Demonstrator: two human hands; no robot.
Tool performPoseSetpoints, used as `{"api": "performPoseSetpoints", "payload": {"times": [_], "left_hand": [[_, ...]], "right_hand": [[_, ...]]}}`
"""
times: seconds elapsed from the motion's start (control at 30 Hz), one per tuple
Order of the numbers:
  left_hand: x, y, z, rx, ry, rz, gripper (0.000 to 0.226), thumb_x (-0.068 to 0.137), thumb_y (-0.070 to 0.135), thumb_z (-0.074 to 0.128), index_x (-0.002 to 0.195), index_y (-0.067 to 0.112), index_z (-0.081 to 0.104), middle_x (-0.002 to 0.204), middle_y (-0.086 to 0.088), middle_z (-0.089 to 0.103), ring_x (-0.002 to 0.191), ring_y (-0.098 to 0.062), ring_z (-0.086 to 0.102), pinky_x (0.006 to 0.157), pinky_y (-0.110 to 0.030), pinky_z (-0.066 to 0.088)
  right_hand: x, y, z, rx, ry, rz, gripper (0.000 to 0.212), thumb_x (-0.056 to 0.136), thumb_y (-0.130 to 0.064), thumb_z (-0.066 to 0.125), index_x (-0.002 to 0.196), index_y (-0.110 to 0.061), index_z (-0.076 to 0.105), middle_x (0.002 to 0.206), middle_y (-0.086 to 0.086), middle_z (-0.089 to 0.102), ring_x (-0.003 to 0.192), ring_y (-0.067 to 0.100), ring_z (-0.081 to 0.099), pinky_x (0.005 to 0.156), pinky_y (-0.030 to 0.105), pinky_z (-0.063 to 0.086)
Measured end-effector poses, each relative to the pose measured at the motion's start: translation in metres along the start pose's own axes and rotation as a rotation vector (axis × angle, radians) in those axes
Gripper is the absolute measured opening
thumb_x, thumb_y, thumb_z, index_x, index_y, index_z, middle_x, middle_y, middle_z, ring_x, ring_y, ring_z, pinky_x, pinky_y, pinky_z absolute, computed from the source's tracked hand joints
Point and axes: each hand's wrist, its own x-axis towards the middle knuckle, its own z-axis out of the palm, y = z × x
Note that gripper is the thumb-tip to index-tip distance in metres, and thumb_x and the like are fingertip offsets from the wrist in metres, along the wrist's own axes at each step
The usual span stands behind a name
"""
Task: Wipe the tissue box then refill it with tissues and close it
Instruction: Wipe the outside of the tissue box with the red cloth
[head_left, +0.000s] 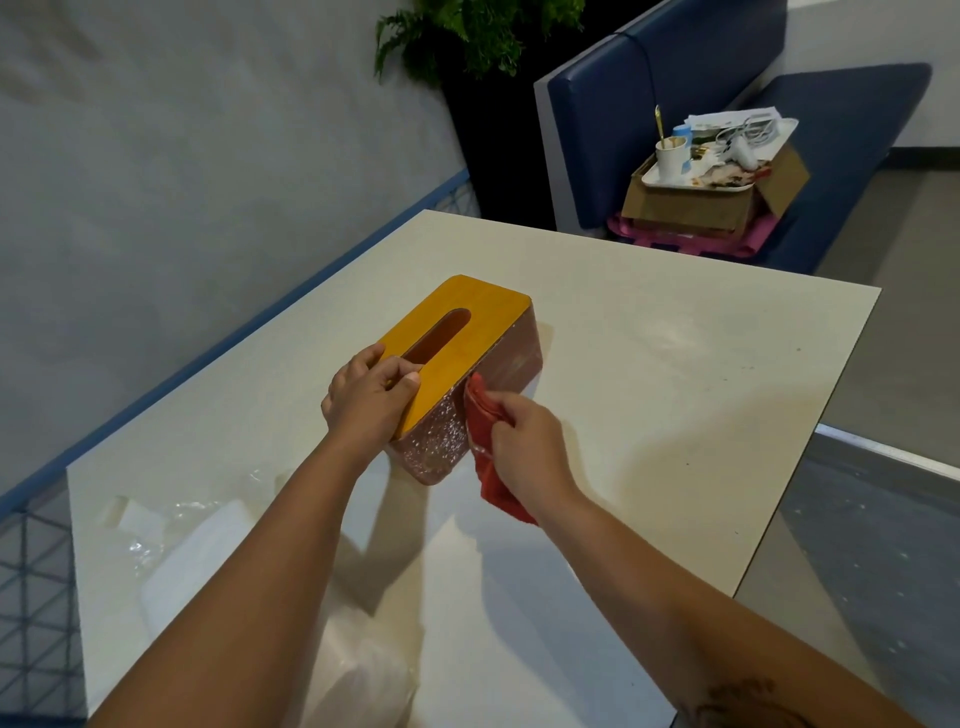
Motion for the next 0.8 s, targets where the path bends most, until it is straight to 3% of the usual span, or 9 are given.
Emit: {"api": "performPoseSetpoints", "payload": {"times": [0.13,0.2,0.3,0.4,0.5,0.63,0.8], "left_hand": [[-0.001,0.001,-0.001,-0.003,0.007,-0.005,0.022,0.095,0.037,0.045,0.102,0.030,0.064,0.149,0.005,0.032,0.138,-0.024,0.024,0.110,-0.048,0.016],[-0.001,0.001,-0.001,0.004,0.005,0.001,0.022,0.095,0.037,0.045,0.104,0.029,0.064,0.149,0.004,0.032,0.138,-0.024,0.024,0.110,-0.048,0.016],[-0.001,0.001,-0.001,0.009,0.001,0.003,0.022,0.095,0.038,0.044,0.103,0.030,0.063,0.149,0.004,0.032,0.138,-0.024,0.024,0.111,-0.049,0.016],[-0.001,0.001,-0.001,0.003,-0.002,0.001,0.022,0.096,0.037,0.044,0.103,0.029,0.063,0.149,0.004,0.032,0.138,-0.024,0.024,0.111,-0.049,0.016],[-0.002,0.001,-0.001,0.003,-0.001,0.001,0.021,0.095,0.037,0.043,0.101,0.030,0.063,0.149,0.005,0.032,0.138,-0.024,0.023,0.111,-0.049,0.016],[-0.001,0.001,-0.001,0.006,-0.005,0.002,0.021,0.095,0.038,0.043,0.100,0.030,0.063,0.149,0.005,0.032,0.138,-0.024,0.023,0.111,-0.049,0.016],[-0.001,0.001,-0.001,0.012,-0.005,0.005,0.019,0.095,0.038,0.043,0.098,0.032,0.062,0.149,0.005,0.031,0.138,-0.024,0.023,0.111,-0.049,0.016]], "right_hand": [[0.008,-0.005,-0.016,0.207,-0.123,0.211,0.034,0.077,0.011,0.046,0.079,-0.014,0.070,0.068,0.013,0.066,0.058,0.028,0.062,0.061,0.037,0.052],[0.015,-0.007,-0.028,0.296,-0.073,0.280,0.036,0.072,0.014,0.044,0.079,-0.011,0.069,0.067,0.013,0.065,0.059,0.027,0.062,0.063,0.036,0.052],[0.025,-0.006,-0.048,0.517,0.044,0.422,0.036,0.073,0.010,0.041,0.094,-0.006,0.064,0.080,0.020,0.064,0.066,0.031,0.063,0.065,0.037,0.053],[0.030,-0.004,-0.064,0.653,0.100,0.542,0.037,0.076,0.004,0.053,0.113,-0.001,0.055,0.096,0.023,0.064,0.078,0.032,0.064,0.068,0.038,0.054],[0.031,-0.003,-0.070,0.646,0.133,0.576,0.040,0.073,0.009,0.054,0.112,0.003,0.054,0.097,0.023,0.065,0.081,0.033,0.065,0.073,0.040,0.055],[0.033,-0.011,-0.069,0.661,0.135,0.504,0.036,0.077,0.016,0.040,0.095,-0.006,0.062,0.080,0.016,0.063,0.067,0.028,0.062,0.061,0.034,0.055],[0.029,-0.026,-0.075,0.919,-0.034,0.524,0.015,0.087,0.000,0.047,0.096,-0.006,0.056,0.087,0.013,0.062,0.079,0.028,0.061,0.069,0.044,0.050]]}}
